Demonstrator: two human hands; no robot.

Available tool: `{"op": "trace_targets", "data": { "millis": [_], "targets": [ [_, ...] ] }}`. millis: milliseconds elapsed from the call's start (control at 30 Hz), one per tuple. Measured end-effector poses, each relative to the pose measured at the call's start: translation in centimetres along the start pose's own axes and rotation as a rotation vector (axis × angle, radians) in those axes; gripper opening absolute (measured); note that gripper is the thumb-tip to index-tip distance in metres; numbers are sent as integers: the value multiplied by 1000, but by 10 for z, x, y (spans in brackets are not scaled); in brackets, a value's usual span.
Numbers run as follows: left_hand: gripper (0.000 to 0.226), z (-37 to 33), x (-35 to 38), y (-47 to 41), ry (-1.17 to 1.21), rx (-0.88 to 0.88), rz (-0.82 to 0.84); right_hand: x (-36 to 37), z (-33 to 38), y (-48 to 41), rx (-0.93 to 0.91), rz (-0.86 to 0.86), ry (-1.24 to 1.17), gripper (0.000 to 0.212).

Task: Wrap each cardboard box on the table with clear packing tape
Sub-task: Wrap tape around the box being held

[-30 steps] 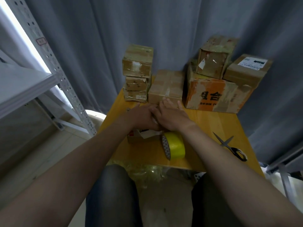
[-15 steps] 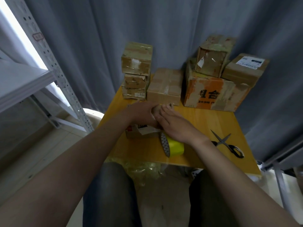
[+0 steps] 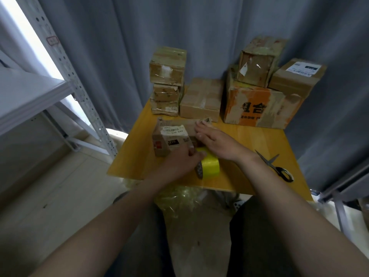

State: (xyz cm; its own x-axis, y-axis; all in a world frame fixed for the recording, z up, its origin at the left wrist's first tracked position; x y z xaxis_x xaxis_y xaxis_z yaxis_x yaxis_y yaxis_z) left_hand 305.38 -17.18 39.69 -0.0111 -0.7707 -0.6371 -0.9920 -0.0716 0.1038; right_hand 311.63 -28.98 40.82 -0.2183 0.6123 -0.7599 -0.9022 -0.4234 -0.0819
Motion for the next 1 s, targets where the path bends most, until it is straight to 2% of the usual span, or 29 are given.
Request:
{"op": "trace_targets", "data": {
  "millis": [33,167,233,367,433,533,600,733,800,867,900,933,1000],
  "targets": [
    [35,6,12,3,186,-81,23,0,-1,0,-5,-2,7,53],
    [40,19,36,-2,659,-301,-66,2,-5,0,-26,-37,29,57],
    [47,20,46,-3,762,-354,-39,0,-6,-1,-33,-53,29,55],
    [41,16,36,2,490,-255,-59,-2,-9,-4,-30,-72,-7,50],
    [34,11,26,2,365,-230,-10,-3,-10,-4,-33,-80,-11,50],
    [38,8,23,8,258,-346,155,-1,-11,-4,-37,-90,-17,49],
    [40,7,27,15,301,-427,225,-2,-11,-4,-26,-95,-33,49],
    [24,4,29,15,480,-432,219,-3,-3,1,-40,-89,-75,52],
    [22,3,34,15,598,-467,218,-17,0,13,-18,-226,-205,51],
    [26,3,39,16,653,-498,226,-43,-16,32,102,-512,-169,34],
    [27,3,41,16,664,-511,233,-55,-30,44,211,-603,-19,27],
    [26,1,42,18,670,-519,244,-63,-45,56,352,-606,165,28],
    [23,-3,45,19,678,-530,258,-67,-83,83,685,-411,406,44]
  ]
}}
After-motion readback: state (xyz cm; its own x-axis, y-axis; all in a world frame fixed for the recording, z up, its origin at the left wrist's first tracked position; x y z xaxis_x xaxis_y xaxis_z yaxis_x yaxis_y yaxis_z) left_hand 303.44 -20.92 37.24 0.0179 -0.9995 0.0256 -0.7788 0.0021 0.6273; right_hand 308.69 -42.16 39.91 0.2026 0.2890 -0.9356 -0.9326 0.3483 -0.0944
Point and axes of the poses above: each hand's wrist, its own y-axis away from the middle knuckle, its own x-axis out of the palm, z = x × y, the point moved 7 cm from there along -y, towards the middle knuckle, and after that the axes turned 10 degrees about -z, right-handed, at the moved point
